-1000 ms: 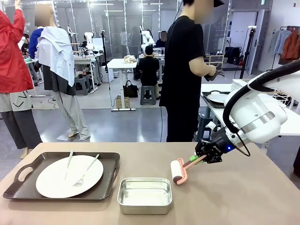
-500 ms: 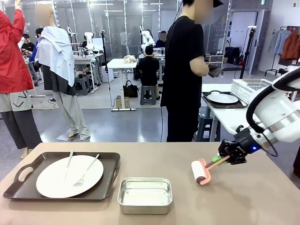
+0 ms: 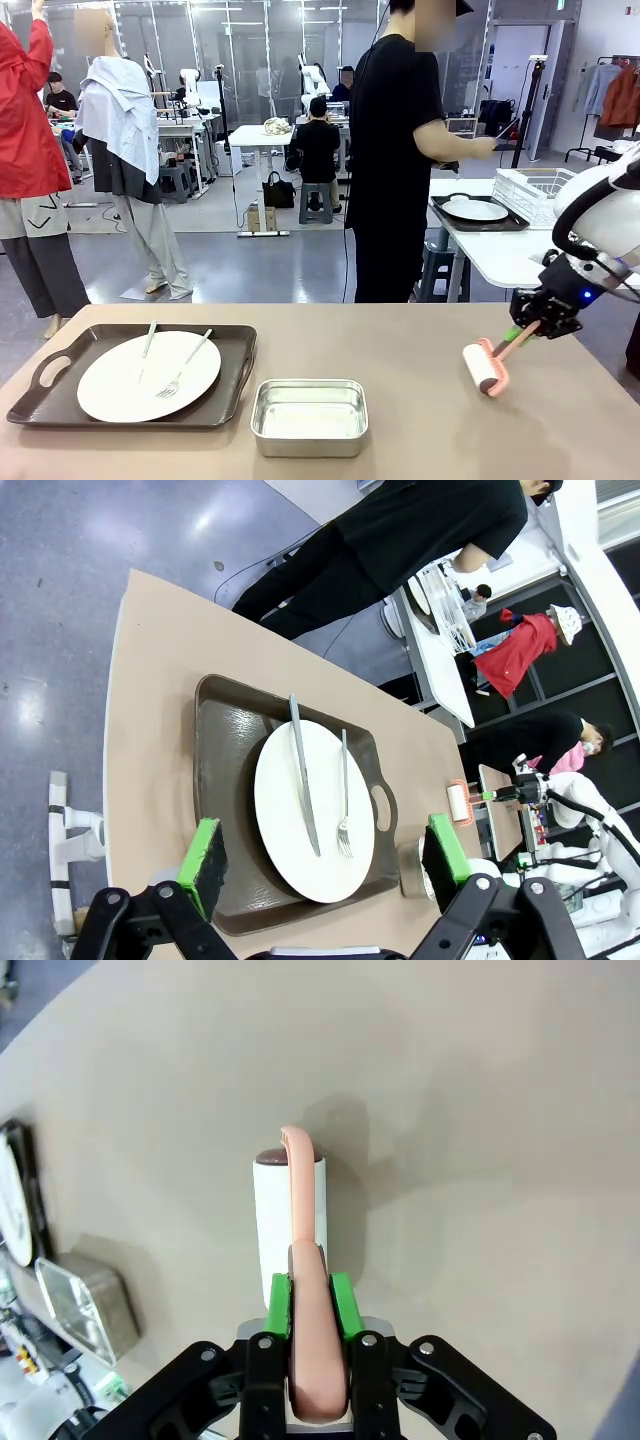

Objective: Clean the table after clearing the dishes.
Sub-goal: When the left (or right) Handle tray is removed, use the left hand (or right hand) to clean the left (or right) side of the table with the Lint Roller.

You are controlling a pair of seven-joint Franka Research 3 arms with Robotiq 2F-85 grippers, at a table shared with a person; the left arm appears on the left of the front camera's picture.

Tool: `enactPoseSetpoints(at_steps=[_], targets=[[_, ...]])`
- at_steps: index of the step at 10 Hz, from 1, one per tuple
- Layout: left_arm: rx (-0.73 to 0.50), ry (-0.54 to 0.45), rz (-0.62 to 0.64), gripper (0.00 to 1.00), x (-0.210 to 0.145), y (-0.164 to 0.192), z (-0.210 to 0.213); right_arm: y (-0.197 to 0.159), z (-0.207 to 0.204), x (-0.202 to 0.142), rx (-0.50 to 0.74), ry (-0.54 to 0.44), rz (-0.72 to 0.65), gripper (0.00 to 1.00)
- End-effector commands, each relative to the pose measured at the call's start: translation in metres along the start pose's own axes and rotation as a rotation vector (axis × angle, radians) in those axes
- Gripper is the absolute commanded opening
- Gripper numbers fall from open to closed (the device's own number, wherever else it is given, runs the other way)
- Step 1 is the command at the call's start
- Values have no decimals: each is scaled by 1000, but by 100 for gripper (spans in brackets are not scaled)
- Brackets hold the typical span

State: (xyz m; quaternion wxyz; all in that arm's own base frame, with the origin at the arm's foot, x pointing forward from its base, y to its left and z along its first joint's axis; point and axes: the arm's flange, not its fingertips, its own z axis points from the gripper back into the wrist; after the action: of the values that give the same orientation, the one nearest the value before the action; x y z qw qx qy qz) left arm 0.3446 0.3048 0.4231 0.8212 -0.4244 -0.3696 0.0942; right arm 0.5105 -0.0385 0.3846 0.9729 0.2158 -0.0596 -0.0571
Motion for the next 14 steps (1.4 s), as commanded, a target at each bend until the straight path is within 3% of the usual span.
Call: enactPoseSetpoints(at_steps=[1, 4, 7, 10, 14], targets=[[-11, -1, -3, 100, 1, -1, 3, -19, -15, -12, -266, 91, 3, 20], [-11, -1, -3, 100, 1, -1, 3, -13, 3, -14, -457, 100, -32, 20], [-11, -1, -3, 100, 1, -1, 3, -3, 10, -9, -573, 71, -72, 20], [-11, -1, -3, 100, 1, -1, 3, 21, 37, -15, -531, 20, -8, 20], [-11, -1, -3, 100, 1, -1, 3, 35, 71, -29, -583, -38, 4, 20]])
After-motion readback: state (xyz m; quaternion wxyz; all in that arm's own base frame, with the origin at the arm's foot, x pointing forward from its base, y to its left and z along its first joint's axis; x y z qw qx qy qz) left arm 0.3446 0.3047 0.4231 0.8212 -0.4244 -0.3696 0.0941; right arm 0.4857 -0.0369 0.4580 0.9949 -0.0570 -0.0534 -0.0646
